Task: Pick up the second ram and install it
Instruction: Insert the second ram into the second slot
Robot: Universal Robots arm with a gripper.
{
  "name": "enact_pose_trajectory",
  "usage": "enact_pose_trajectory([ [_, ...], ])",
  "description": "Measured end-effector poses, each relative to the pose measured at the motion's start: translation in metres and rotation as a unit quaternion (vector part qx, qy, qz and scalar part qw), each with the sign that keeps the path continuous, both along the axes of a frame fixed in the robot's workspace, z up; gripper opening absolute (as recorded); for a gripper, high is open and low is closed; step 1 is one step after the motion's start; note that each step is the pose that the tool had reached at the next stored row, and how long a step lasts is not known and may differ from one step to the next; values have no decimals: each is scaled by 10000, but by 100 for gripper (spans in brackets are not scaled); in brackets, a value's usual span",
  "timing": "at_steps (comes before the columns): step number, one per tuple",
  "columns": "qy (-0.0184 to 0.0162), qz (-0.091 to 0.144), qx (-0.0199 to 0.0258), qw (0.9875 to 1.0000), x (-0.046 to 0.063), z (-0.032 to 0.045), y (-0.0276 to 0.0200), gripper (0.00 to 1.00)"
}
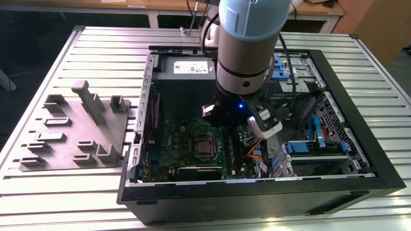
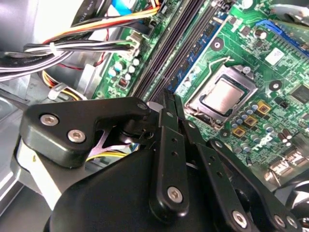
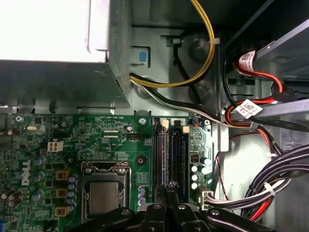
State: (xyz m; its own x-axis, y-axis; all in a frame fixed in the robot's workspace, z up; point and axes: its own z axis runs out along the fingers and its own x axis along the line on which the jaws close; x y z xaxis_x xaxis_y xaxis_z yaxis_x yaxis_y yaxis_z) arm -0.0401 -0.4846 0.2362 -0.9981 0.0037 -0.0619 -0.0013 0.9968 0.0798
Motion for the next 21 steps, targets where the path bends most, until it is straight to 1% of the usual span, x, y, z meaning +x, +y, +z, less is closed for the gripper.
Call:
enact_pose_trajectory([
  [3, 0, -1, 0, 10000, 1, -33, 0, 12],
  [9, 0, 0, 0, 10000, 3, -62, -1, 12],
  [17, 0, 0, 0, 10000, 17, -69, -2, 12],
  [21, 0, -1, 0, 10000, 17, -76, -24, 12],
])
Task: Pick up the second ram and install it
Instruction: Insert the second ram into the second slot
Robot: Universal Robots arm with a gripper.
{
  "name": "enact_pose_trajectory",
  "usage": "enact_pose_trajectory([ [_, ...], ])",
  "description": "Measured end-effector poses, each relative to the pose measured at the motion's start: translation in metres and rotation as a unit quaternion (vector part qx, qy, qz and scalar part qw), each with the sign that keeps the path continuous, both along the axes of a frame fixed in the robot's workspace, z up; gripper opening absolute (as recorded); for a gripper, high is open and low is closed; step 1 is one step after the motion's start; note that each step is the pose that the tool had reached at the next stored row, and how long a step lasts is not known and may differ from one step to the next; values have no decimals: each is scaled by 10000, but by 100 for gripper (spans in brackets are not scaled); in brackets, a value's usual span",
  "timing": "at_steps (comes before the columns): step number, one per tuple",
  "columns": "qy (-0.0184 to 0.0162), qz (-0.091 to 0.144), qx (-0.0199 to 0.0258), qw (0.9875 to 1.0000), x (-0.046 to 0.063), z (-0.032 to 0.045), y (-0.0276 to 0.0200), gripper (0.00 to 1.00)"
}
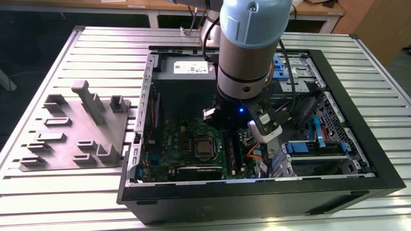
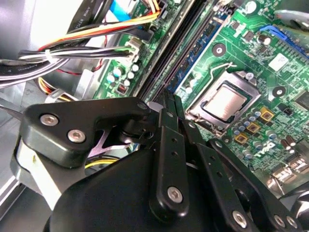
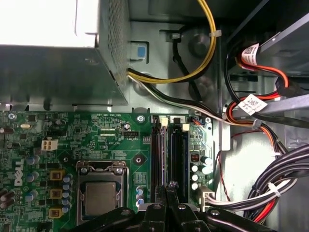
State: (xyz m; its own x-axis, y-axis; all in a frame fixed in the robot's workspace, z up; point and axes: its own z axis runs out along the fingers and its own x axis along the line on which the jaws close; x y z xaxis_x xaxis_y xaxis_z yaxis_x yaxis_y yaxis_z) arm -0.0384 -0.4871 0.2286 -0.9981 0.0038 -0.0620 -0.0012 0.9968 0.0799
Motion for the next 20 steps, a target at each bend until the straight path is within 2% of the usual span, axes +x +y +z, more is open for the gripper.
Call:
enact_pose_trajectory([
  [5, 0, 0, 0, 10000, 0, -8, -23, 12],
  [20, 0, 0, 0, 10000, -7, -28, -39, 12],
])
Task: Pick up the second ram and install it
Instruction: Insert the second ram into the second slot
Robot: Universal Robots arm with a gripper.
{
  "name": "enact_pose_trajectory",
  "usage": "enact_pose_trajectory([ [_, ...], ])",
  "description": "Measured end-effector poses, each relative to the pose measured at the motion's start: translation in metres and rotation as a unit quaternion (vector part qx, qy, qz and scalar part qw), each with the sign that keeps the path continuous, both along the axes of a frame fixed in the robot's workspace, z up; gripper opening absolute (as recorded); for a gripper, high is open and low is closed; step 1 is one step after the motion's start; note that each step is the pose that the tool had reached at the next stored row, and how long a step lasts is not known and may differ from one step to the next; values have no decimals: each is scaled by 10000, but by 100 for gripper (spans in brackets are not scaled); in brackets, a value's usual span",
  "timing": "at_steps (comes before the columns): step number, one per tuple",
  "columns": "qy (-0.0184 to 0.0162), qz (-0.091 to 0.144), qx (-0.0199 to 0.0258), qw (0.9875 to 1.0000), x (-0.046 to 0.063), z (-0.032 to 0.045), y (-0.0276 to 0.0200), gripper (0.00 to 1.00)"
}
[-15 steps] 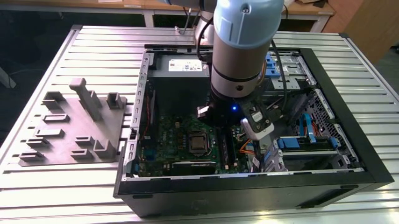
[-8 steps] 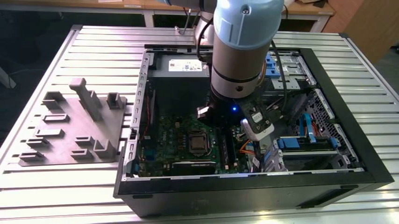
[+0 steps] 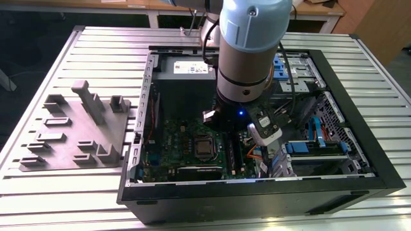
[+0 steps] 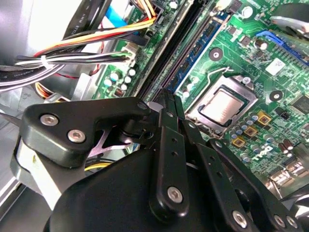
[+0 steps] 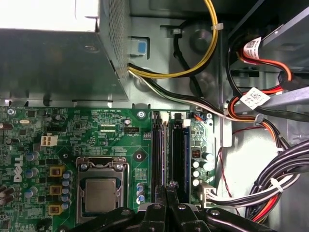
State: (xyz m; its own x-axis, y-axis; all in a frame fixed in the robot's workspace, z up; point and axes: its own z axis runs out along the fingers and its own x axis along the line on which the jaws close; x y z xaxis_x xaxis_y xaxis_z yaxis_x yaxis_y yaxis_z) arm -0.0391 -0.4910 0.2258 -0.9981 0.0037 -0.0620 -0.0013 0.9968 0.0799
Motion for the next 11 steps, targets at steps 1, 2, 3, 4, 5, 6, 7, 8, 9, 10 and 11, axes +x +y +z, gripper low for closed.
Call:
enact_pose_trajectory([
  [1, 0, 0, 0, 10000, -3, -9, 0, 12],
  [2, 0, 0, 0, 10000, -4, -16, 0, 12],
  [3, 1, 1, -1, 10000, -4, -16, -1, 12],
  [4, 1, 1, -2, 10000, -5, -16, -1, 12],
  [5, 1, 0, -2, 10000, -5, -17, -1, 12],
  [6, 1, 0, -1, 10000, -5, -17, 0, 12],
  [7, 0, 0, 0, 10000, -5, -18, 0, 12],
  [8, 0, 0, -1, 10000, -5, -18, 0, 12],
  [9, 0, 0, 0, 10000, -5, -18, 0, 12],
  [10, 0, 0, 0, 10000, -5, -18, 0, 12],
  [11, 0, 0, 0, 10000, -5, -18, 0, 12],
])
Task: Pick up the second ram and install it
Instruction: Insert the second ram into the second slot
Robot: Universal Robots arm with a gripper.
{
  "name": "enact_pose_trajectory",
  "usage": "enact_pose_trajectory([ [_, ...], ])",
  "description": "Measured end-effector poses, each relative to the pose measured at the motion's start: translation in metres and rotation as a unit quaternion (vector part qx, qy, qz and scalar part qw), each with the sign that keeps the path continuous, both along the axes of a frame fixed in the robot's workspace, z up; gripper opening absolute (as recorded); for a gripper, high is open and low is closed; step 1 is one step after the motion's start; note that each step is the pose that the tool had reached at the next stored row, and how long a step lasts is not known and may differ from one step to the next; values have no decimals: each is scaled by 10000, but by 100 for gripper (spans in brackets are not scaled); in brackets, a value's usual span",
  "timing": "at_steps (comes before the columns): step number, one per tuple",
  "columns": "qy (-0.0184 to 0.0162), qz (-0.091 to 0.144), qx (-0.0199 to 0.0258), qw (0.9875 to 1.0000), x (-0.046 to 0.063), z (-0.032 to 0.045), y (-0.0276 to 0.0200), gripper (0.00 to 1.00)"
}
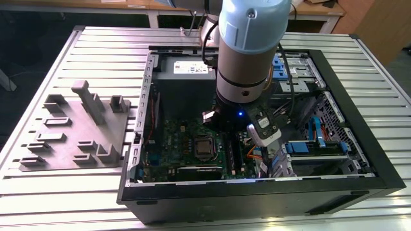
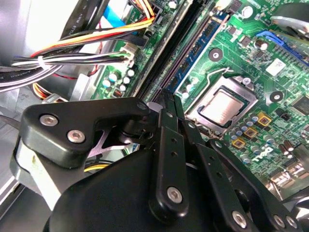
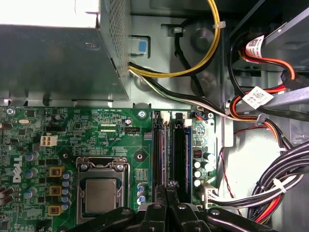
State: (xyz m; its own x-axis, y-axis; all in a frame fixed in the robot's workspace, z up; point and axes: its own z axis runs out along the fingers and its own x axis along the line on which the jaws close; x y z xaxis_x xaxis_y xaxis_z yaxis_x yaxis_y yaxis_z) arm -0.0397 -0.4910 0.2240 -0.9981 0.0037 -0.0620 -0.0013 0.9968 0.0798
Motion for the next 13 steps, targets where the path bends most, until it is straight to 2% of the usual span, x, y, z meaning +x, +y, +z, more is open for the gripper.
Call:
enact_pose_trajectory([
  [13, 0, -68, 0, 10000, 1, -1, 0, 12],
])
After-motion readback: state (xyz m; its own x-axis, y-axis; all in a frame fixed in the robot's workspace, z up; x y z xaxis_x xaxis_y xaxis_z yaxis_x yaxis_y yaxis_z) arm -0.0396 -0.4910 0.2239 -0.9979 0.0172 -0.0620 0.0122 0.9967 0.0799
